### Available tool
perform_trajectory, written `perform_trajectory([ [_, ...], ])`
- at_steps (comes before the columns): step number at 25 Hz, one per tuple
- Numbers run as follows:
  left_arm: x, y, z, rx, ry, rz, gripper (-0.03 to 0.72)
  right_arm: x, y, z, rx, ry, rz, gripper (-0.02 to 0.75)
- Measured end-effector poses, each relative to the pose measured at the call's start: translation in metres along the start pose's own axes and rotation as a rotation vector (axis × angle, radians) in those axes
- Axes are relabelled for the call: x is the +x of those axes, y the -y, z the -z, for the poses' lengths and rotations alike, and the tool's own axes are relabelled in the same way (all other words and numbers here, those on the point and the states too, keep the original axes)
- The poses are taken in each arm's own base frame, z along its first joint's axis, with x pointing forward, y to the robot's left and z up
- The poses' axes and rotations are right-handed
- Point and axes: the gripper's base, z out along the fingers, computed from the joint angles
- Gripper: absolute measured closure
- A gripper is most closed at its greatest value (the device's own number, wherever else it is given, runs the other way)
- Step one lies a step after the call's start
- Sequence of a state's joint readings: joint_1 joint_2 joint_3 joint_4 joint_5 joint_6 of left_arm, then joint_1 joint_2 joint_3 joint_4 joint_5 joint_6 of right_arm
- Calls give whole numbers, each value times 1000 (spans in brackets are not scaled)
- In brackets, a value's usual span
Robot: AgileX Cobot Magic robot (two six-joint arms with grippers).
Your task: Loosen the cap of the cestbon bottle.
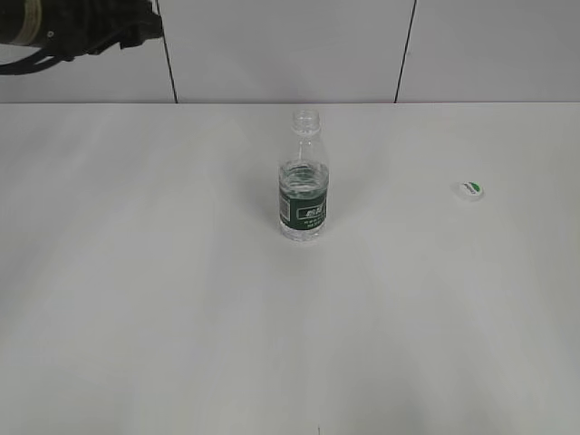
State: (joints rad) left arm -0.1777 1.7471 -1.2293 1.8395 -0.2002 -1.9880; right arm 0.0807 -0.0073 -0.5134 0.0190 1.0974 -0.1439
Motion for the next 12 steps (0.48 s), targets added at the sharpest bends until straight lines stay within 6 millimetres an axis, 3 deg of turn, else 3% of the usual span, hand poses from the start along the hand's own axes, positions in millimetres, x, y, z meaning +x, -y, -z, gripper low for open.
perform_trajectory([
  [6, -9, -1, 5, -215, 109, -8, 154, 0, 0, 0, 0, 0, 0, 248],
  [12, 2, 5, 6, -393, 67, 0, 154, 0, 0, 0, 0, 0, 0, 248],
])
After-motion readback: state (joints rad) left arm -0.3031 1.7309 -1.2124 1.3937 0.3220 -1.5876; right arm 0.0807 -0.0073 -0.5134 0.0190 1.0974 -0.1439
